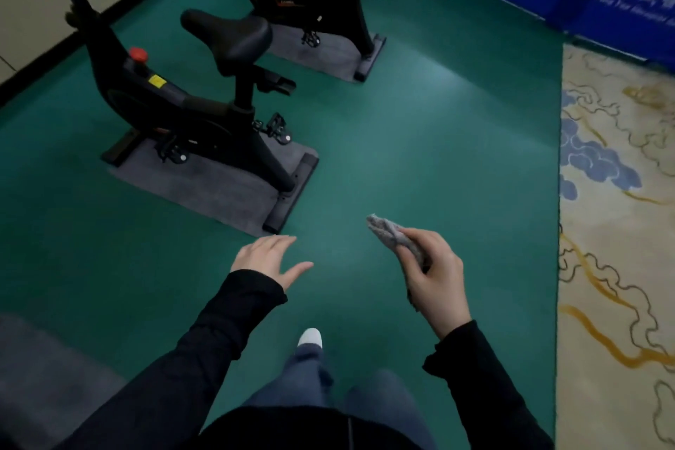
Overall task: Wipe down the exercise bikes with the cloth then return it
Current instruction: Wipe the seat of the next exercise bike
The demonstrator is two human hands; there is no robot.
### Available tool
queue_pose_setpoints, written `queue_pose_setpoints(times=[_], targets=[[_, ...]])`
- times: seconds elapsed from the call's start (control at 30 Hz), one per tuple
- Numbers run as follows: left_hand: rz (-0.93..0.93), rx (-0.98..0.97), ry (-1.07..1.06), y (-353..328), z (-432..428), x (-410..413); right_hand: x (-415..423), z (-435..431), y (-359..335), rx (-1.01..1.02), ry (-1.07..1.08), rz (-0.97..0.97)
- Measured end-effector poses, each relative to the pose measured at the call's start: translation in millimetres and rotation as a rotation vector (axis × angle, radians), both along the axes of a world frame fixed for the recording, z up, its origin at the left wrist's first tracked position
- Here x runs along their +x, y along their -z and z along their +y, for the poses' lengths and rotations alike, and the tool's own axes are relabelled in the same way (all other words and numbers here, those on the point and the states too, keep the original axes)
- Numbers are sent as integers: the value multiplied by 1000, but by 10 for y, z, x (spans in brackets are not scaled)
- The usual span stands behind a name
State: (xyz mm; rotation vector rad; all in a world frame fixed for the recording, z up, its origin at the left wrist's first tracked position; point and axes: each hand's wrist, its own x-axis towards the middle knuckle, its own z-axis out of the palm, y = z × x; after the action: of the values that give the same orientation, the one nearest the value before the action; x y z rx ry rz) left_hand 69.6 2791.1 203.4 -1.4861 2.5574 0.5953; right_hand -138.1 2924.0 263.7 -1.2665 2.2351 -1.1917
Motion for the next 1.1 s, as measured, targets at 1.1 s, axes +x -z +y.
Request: queue_pose_setpoints(times=[1.1], targets=[[-7, -19, -541, -111, -2362, -2529, -2979, -3377, -34, 26, -469, 57]])
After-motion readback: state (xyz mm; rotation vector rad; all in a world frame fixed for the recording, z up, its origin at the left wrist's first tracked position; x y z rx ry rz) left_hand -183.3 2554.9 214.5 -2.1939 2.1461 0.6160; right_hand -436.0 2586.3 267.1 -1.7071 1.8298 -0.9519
